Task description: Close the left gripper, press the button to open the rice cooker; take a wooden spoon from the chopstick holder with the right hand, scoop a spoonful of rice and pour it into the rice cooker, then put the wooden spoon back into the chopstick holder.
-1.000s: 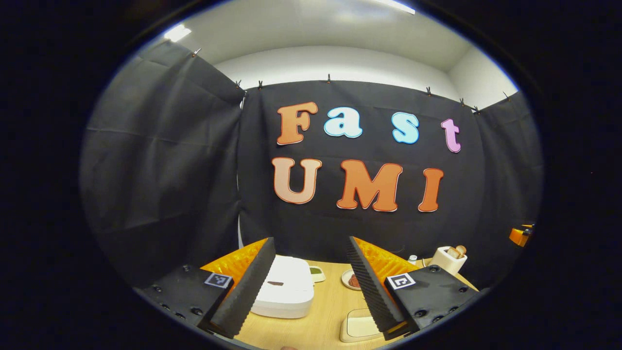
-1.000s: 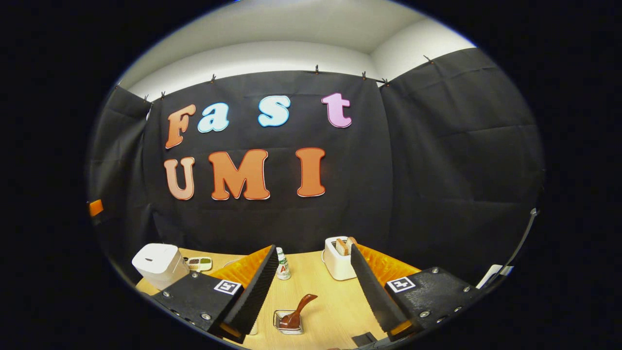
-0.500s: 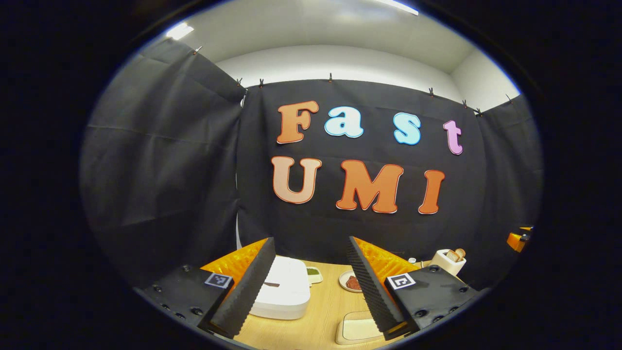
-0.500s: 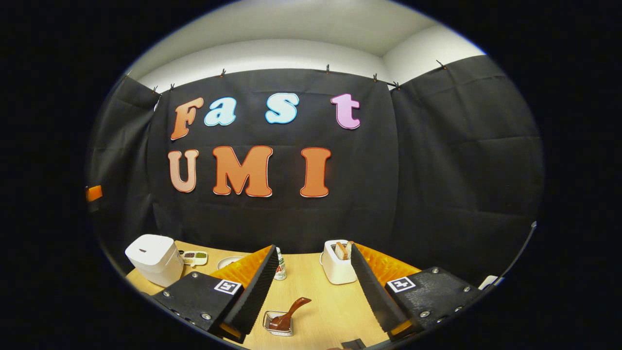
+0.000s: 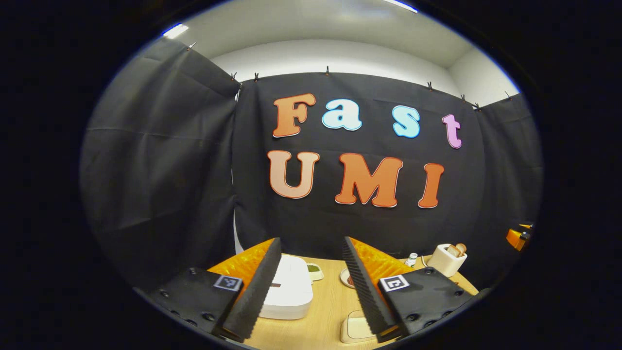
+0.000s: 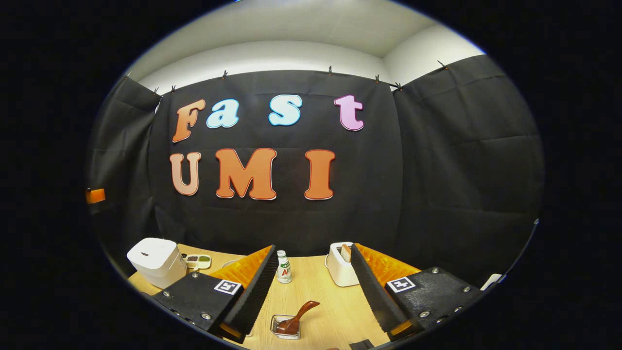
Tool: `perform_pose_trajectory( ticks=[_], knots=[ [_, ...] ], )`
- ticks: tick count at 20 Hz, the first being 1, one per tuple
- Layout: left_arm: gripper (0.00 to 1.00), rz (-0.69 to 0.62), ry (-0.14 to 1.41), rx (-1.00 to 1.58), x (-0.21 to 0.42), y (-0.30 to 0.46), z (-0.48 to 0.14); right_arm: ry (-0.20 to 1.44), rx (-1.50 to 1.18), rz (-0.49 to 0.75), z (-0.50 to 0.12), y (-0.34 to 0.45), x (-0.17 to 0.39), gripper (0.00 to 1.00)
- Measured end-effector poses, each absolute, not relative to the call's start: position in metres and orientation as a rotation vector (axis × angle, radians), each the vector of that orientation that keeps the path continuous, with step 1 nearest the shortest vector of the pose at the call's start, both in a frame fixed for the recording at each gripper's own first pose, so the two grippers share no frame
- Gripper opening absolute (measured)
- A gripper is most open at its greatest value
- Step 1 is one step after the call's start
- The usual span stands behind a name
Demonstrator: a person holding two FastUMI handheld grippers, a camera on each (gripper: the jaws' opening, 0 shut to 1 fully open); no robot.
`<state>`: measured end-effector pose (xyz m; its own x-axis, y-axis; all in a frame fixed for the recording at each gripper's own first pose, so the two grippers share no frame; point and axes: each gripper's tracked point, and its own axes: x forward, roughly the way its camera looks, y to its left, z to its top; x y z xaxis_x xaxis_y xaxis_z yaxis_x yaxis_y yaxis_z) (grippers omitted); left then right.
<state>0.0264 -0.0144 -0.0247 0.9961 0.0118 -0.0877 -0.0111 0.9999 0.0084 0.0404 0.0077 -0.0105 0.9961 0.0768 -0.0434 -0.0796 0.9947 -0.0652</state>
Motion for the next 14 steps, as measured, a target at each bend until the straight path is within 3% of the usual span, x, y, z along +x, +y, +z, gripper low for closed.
perform_pose_trajectory(
  ticks=[1,3,6,7,8,14],
  knots=[
    [0.84,0.022,0.088,0.019,0.026,-0.011,-0.025,0.044,-0.068,0.084,-0.012,0.01,0.04,0.93],
    [0.63,0.057,0.087,0.04,0.027,-0.003,-0.024,0.048,-0.073,0.094,-0.014,0.015,0.041,0.93],
    [0.22,0.113,0.072,0.065,0.032,0.013,-0.021,0.053,-0.081,0.11,-0.015,0.023,0.043,0.93],
    [0.17,0.1,0.068,0.054,0.034,0.011,-0.02,0.056,-0.081,0.113,-0.016,0.025,0.044,0.93],
    [0.05,0.115,0.066,0.056,0.03,0.015,-0.018,0.06,-0.08,0.118,-0.016,0.027,0.045,0.93],
    [0.04,0.091,0.104,0.022,0.046,0.029,-0.026,0.069,-0.087,0.115,-0.018,0.029,0.046,0.93]
  ],
)
